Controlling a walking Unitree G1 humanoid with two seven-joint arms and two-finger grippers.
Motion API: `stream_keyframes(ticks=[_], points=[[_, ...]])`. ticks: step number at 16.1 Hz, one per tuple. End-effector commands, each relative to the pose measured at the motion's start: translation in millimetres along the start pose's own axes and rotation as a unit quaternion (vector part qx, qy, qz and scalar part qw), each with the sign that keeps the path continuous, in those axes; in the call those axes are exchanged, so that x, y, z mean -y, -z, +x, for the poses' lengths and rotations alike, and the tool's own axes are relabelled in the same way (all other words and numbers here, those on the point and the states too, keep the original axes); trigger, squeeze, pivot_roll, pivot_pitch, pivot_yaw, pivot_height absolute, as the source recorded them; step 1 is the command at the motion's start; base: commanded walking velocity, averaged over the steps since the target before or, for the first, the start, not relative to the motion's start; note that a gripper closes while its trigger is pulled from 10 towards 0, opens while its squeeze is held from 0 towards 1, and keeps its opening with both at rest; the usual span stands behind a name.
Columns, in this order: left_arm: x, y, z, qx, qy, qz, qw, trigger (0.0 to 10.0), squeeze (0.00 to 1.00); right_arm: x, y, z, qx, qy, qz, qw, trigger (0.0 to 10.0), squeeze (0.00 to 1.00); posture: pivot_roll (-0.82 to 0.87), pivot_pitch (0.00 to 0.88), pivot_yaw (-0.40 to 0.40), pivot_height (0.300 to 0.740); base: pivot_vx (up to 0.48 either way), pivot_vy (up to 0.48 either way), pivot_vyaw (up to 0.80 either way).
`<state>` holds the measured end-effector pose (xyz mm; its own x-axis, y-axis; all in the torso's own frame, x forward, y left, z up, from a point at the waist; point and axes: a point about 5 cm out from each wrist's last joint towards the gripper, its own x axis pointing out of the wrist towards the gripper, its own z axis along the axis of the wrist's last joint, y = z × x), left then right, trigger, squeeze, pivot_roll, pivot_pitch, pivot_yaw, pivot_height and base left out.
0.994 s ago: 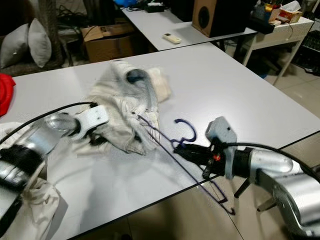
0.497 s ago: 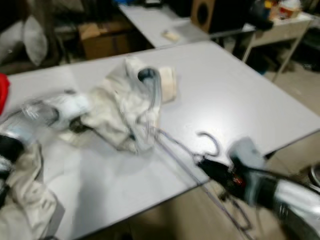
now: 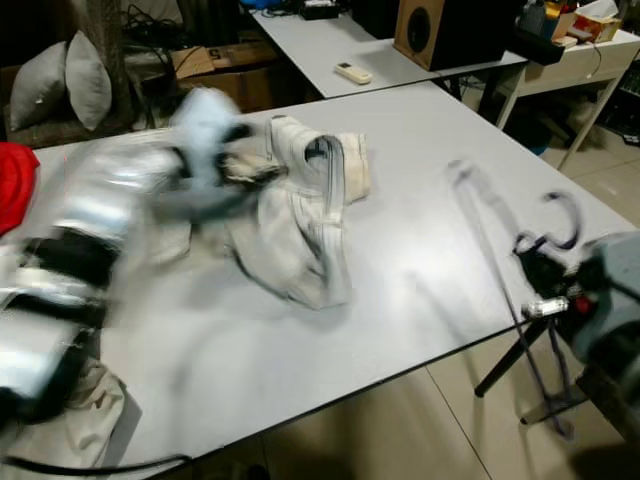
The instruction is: Hang hanger
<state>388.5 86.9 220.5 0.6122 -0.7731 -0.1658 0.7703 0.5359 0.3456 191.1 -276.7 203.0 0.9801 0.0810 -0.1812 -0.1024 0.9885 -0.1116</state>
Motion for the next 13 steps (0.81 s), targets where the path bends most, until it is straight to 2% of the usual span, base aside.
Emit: stream_keyframes(ticks=[1,2,3,4,5,6,7,8,9,10,11,12,13], points=[[5.2,0,7.9,-0.016,-0.003,0.03,0.999,10.0,1.0,1.3,3,2.4,0.003,0.023,0.01,1.0,10.0,0.0,-0.16,0.002,0.087,0.74,0.0,0.0,0.0],[14.2,2,19.1,-0.031,-0.014,0.052,0.998,10.0,1.0,-0.8,9,6.5,0.005,0.04,0.03,0.999,10.0,0.0,-0.17,0.001,0.091,0.74,0.0,0.0,0.0],[15.7,1,22.8,-0.033,-0.026,0.051,0.998,10.0,1.0,-1.1,11,8.5,0.006,0.054,0.034,0.998,10.0,0.0,-0.17,0.0,0.096,0.74,0.0,0.0,0.0],[14.3,0,26.0,-0.049,-0.053,0.071,0.995,10.0,0.73,-3.1,14,11.3,0.008,0.075,0.035,0.997,10.0,0.0,-0.18,0.0,0.102,0.74,0.0,0.0,0.0],[10.3,-3,26.1,-0.049,-0.072,0.066,0.994,10.0,0.4,-7.6,15,13.0,0.011,0.075,0.041,0.996,10.0,0.0,-0.18,0.002,0.101,0.74,0.0,0.0,0.0],[13.0,-5,29.0,-0.036,-0.061,0.014,0.997,10.0,0.11,-10.5,16,14.0,0.013,0.075,0.053,0.996,10.0,0.0,-0.18,0.0,0.097,0.74,0.0,0.0,0.0],[16.2,-6,31.0,-0.032,-0.049,-0.011,0.998,10.0,0.0,-11.3,17,14.1,0.012,0.076,0.057,0.995,10.0,0.0,-0.17,0.0,0.094,0.74,0.0,0.0,0.0],[50.2,9,39.6,-0.054,0.069,-0.061,0.994,10.0,0.0,-14.4,21,16.6,0.005,0.071,0.057,0.996,10.0,0.0,-0.18,0.0,0.089,0.74,0.0,0.0,0.0],[63.7,21,40.5,-0.083,0.101,-0.051,0.99,10.0,0.0,-16.2,21,19.1,0.005,0.07,0.057,0.996,10.0,0.0,-0.18,0.0,0.088,0.74,0.0,0.0,0.0],[66.6,35,38.2,-0.122,0.096,0.001,0.988,10.0,0.0,-17.5,21,21.0,0.006,0.069,0.055,0.996,10.0,0.0,-0.18,0.003,0.088,0.74,0.0,0.0,0.0],[65.4,53,31.1,-0.174,0.09,0.056,0.979,10.0,0.0,-20.0,20,22.9,0.008,0.062,0.055,0.997,10.0,0.0,-0.18,0.006,0.086,0.74,0.0,0.0,0.0],[63.0,62,22.8,-0.192,0.098,0.068,0.974,10.0,0.0,-22.3,19,23.8,0.009,0.057,0.056,0.997,10.0,0.0,-0.18,0.009,0.085,0.74,0.0,0.0,0.0],[58.3,67,8.5,-0.203,0.12,0.061,0.97,10.0,0.0,-25.1,20,23.6,0.008,0.051,0.059,0.997,10.0,0.0,-0.17,0.019,0.079,0.74,0.0,0.0,0.0]])
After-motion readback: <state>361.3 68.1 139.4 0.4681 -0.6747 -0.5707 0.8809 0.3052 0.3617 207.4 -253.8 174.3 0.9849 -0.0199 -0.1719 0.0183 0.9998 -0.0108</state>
